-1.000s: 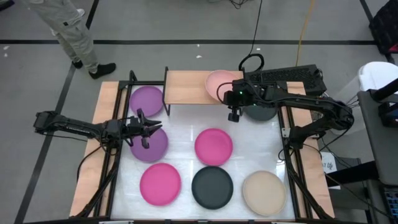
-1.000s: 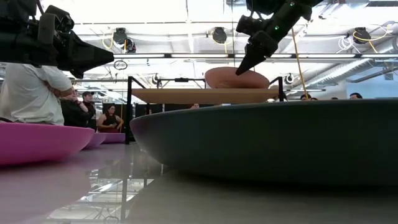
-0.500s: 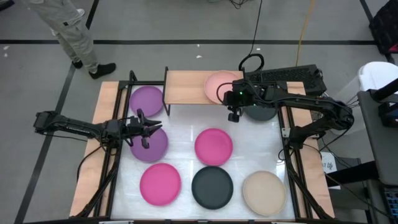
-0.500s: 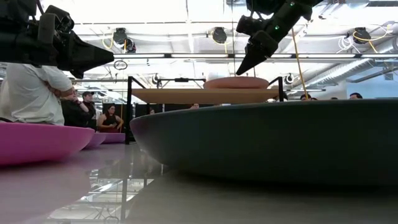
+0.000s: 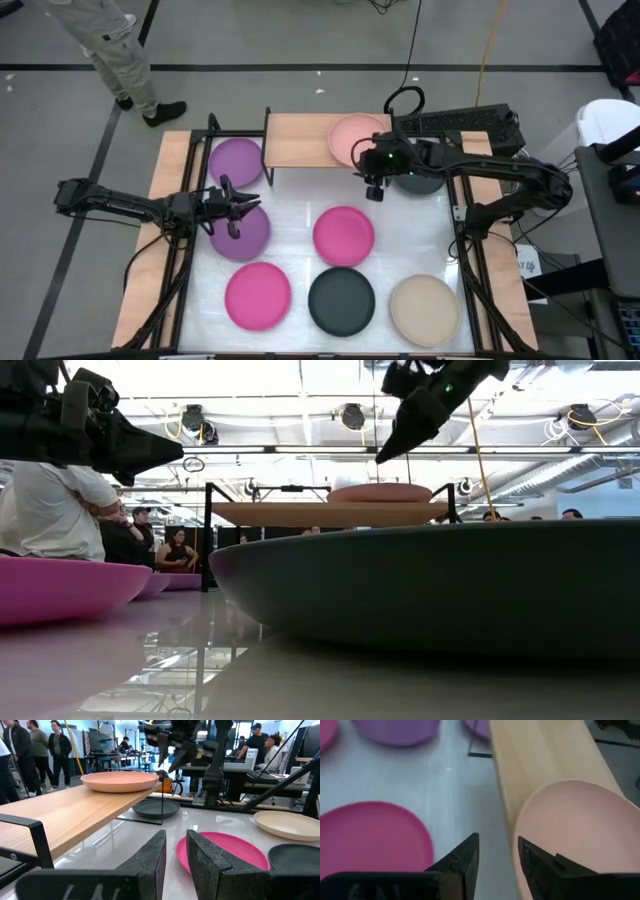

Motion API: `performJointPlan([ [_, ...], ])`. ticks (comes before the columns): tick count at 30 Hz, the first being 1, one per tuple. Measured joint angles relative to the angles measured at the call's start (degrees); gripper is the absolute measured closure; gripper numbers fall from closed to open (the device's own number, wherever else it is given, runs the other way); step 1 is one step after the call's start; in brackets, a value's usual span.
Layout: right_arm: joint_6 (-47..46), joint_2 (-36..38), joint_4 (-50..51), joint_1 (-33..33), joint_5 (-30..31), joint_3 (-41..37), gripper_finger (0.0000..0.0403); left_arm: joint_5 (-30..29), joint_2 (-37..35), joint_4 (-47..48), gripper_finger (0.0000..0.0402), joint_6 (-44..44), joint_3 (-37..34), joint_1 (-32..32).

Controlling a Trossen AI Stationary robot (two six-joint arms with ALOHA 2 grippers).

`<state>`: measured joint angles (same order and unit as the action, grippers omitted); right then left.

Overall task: Place and stack plates onto a shelf
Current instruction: Stack the top purple plate on top of the light orange plate on the shelf

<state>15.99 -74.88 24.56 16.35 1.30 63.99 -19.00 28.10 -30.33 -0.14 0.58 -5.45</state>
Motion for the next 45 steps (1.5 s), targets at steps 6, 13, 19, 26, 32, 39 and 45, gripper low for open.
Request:
performJointPlan([
  [6,0.1,4.1,-3.7,-3.1,0.1,0.0,0.0291,0.0,0.0,-1.1,0.0323,2.1,2.0,0.0],
  [13,-0.3,12.8,-3.4,-8.0,0.1,-0.9,0.0291,-4.3,3.0,18.3,0.0323,4.4,15.2,0.0],
  [19,-2.9,22.5,-6.3,-11.4,0.1,-8.3,0.0291,-9.2,9.1,35.1,0.0323,-2.1,24.0,0.0],
  [26,-5.9,34.2,-17.1,-13.9,0.1,-22.2,0.0291,-12.4,17.4,40.8,0.0323,-8.2,25.5,1.5],
  [32,-6.2,40.0,-26.7,-14.7,0.1,-30.8,0.0291,-11.6,23.7,47.1,0.0323,-16.2,25.5,5.2],
  [39,-4.7,41.5,-31.1,-14.6,0.1,-32.8,0.0291,-5.6,30.0,56.9,0.0323,-24.4,25.5,11.3],
  [45,-5.3,41.5,-31.2,-14.6,0.1,-32.8,0.0291,-1.7,34.4,58.9,0.0323,-23.9,25.5,18.6],
])
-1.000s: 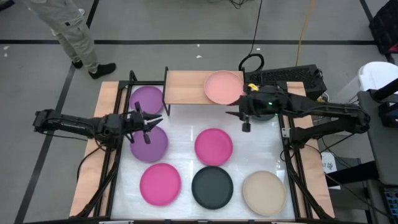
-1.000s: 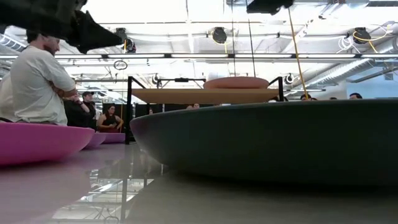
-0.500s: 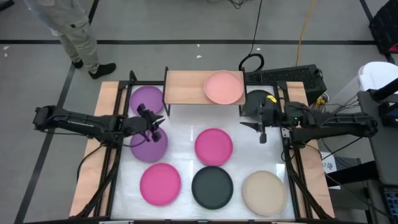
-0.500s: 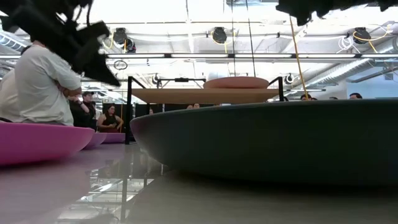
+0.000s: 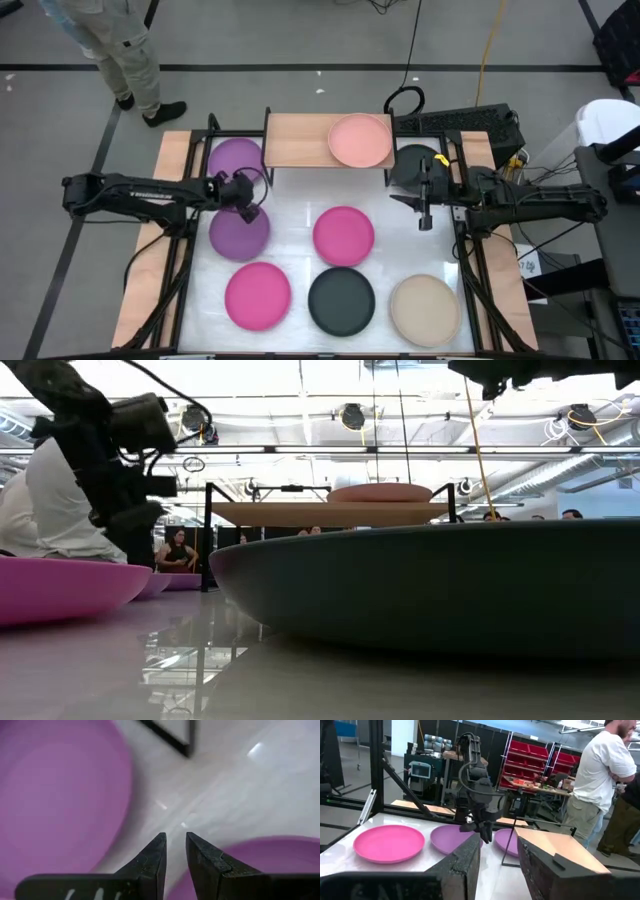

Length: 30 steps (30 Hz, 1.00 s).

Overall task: Place and stack plates onto a shelf
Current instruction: Stack the top purple plate on top of the light orange plate on the shelf

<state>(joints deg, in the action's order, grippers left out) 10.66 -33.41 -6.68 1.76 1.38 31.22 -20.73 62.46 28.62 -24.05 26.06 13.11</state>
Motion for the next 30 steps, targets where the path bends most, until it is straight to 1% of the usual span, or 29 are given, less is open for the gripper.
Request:
performJointPlan([
  [4,-1.5,0.0,0.1,0.0,-0.1,0.0,0.0291,0.1,0.6,-0.2,0.0323,1.7,0.0,3.3],
  [9,-2.5,0.0,1.5,0.0,-0.2,0.0,0.0291,0.2,0.6,0.1,0.0323,5.2,3.1,3.3],
  [13,-2.5,0.0,1.4,0.0,-0.2,0.0,0.0291,0.3,0.6,6.6,0.0316,7.7,8.4,3.3],
  [17,-2.5,0.0,1.4,0.0,-0.2,0.0,0.0291,-0.2,0.5,12.4,0.0285,7.9,11.8,3.3],
  [21,-2.5,0.0,1.4,0.0,-0.2,0.0,0.0291,-0.3,0.6,12.3,0.0242,8.4,11.0,3.4],
  [23,-2.5,0.0,1.4,0.0,-0.2,0.0,0.0291,-0.3,1.9,12.1,0.0226,8.2,10.0,3.4],
  [26,-2.5,0.0,1.4,0.0,-0.2,0.0,0.0291,-0.3,4.2,11.8,0.0215,7.4,9.1,4.2],
  [30,-2.6,-0.1,1.8,0.0,-0.2,0.0,0.0291,-0.3,8.5,11.1,0.0213,7.4,8.9,5.8],
])
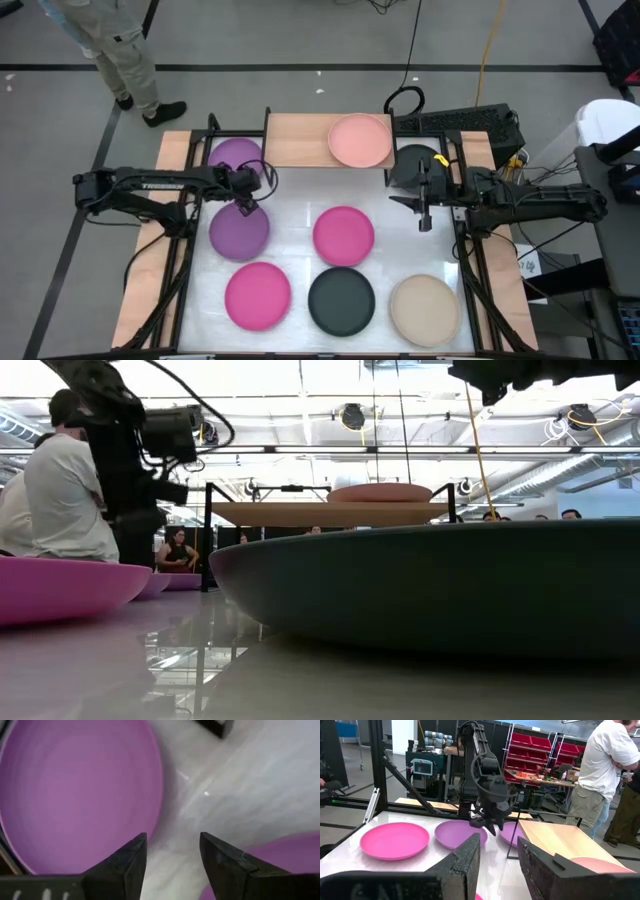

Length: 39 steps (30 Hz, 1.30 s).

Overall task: Place and stack plates onto a shelf
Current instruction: Stack the top purple plate on top of the light orange plate on the shelf

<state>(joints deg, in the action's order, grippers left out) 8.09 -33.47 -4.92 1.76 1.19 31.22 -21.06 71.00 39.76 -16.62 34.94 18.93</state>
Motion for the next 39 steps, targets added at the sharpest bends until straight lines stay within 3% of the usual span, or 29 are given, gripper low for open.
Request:
performJointPlan([
  [14,-0.4,0.0,-0.4,0.0,0.0,-1.5,0.0291,-0.7,9.9,-4.3,0.022,1.9,0.0,7.0],
  [18,-0.4,0.0,-0.6,0.0,0.0,-1.5,0.0291,-0.3,10.4,-4.5,0.027,1.9,0.0,7.4],
  [23,-0.4,0.0,-0.6,0.0,0.0,-1.5,0.0291,-0.3,10.4,-3.8,0.0369,3.1,0.2,7.4],
  [29,-0.4,0.0,-0.6,0.0,0.0,-1.5,0.0291,-0.5,8.8,2.5,0.0388,0.7,3.3,5.4],
  [39,-1.2,0.0,-0.5,0.0,0.1,-1.5,0.0291,-8.2,-1.7,21.9,0.039,-8.6,14.8,0.9],
])
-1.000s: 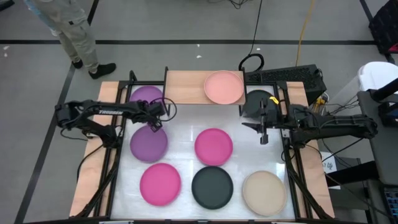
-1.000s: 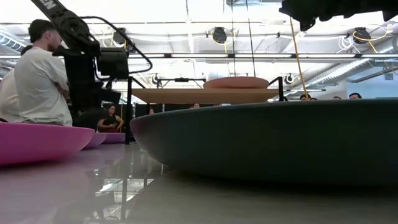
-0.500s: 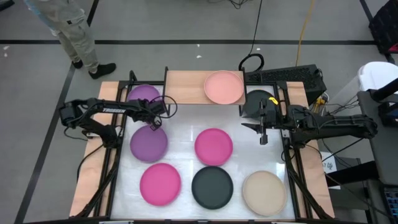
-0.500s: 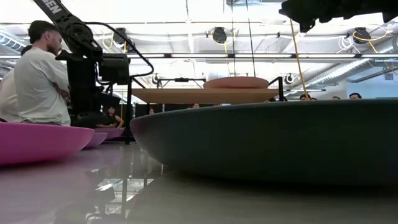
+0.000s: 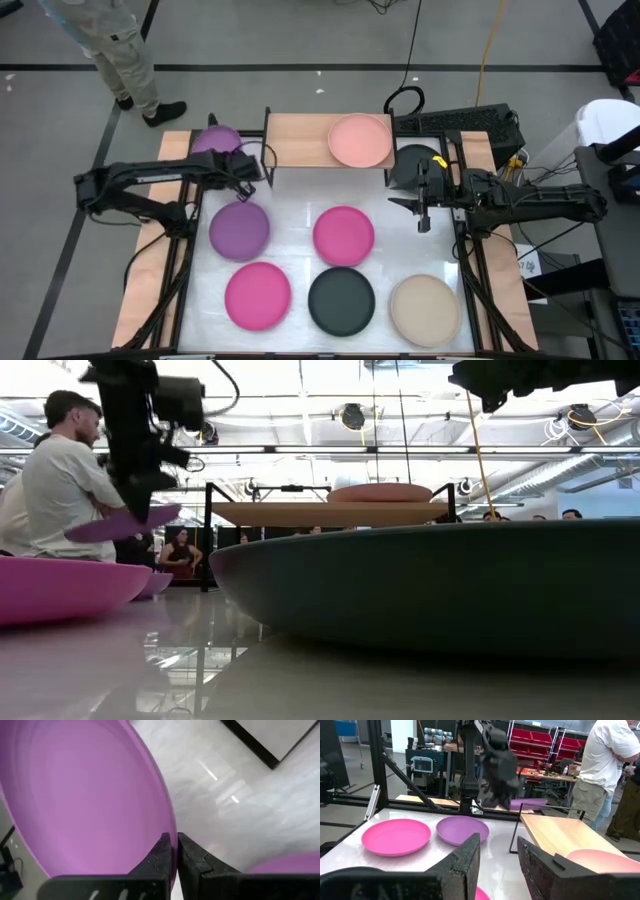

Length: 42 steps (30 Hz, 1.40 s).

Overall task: Place and stack plates onto a shelf
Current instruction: Stack the top purple plate on top of the light orange plate on the shelf

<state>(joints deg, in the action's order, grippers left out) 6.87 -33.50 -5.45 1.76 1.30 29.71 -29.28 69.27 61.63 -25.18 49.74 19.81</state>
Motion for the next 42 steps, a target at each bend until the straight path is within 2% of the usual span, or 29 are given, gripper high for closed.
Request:
performJointPlan([
  [6,0.1,0.0,-0.3,0.0,0.0,0.0,0.0291,-0.7,-5.3,3.1,0.039,-0.5,6.9,-1.9],
  [12,1.2,0.0,-1.3,0.0,0.1,0.0,0.0291,-0.8,-3.4,-5.5,0.039,7.5,15.5,-6.1],
  [17,1.3,0.0,-3.0,0.0,0.1,0.0,0.0291,-0.8,4.9,-12.2,0.039,17.6,25.8,-9.2],
  [23,1.3,0.0,-2.3,0.0,0.1,0.0,0.0291,-0.5,18.8,-14.4,0.039,29.6,39.5,-10.0],
  [29,1.3,0.1,-0.1,0.0,0.1,0.0,0.0291,4.7,31.0,-17.3,0.039,41.8,49.7,-9.7],
  [35,1.5,0.9,-0.1,0.0,0.1,0.0,0.0291,4.8,39.1,-21.7,0.039,51.8,54.5,-9.7],
  [42,1.5,3.0,0.0,0.0,0.1,0.0,0.0291,5.6,43.2,-24.5,0.039,63.0,55.9,-9.7],
])
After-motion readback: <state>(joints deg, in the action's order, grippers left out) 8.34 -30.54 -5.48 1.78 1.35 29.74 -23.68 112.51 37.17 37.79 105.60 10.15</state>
